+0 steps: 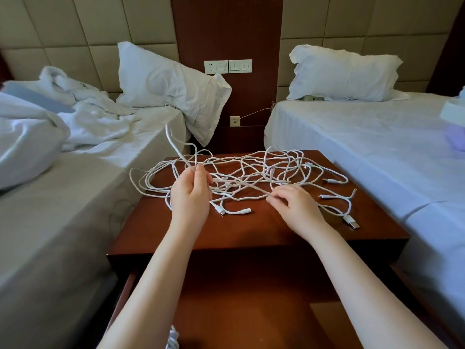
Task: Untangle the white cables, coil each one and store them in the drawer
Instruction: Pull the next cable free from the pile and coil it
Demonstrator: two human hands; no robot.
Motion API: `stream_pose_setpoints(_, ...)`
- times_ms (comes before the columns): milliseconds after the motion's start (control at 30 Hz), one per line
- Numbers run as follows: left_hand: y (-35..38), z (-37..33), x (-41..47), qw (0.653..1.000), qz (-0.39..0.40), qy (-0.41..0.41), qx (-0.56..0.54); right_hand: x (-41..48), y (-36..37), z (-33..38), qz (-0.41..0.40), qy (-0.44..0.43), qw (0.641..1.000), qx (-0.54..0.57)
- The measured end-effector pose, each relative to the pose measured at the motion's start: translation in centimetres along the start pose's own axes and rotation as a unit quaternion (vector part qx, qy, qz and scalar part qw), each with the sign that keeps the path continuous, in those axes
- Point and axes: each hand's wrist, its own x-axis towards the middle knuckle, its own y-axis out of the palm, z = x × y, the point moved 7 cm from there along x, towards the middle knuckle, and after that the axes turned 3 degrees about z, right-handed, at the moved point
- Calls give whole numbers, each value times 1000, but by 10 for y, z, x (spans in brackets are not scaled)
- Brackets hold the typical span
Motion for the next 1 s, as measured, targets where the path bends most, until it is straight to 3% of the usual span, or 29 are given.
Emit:
stream_pose_setpoints(67,2,-2,-2,1000,0,-7,1,-2,-11,6,-48,-13,998,46)
stream_pose_setpoints(167,17,5,-5,995,82,-51,-29,-3,-24,14,-102,-16,987,126)
stream_pose_setpoints(233,27,7,-8,988,146,-45,18,0,-26,20,-104,-13,981,165)
stream_pose_setpoints(533,51,14,-18,943,215,98,234,-2,-44,55,-79,-19,941,328)
stream_pose_setpoints(633,55,10,-22,905,207,184,323,-4,-47,66,-84,-36,940,329)
stream_pose_setpoints(700,59,7,-27,900,236,207,303,-4,-47,68,-98,-41,944,312)
stream_pose_setpoints(867,71,0,-37,926,342,13,161,-5,-50,51,-196,-21,949,247)
stream_pose_setpoints(1000,75,-7,-44,920,386,-61,30,-3,-48,49,-214,-91,965,120)
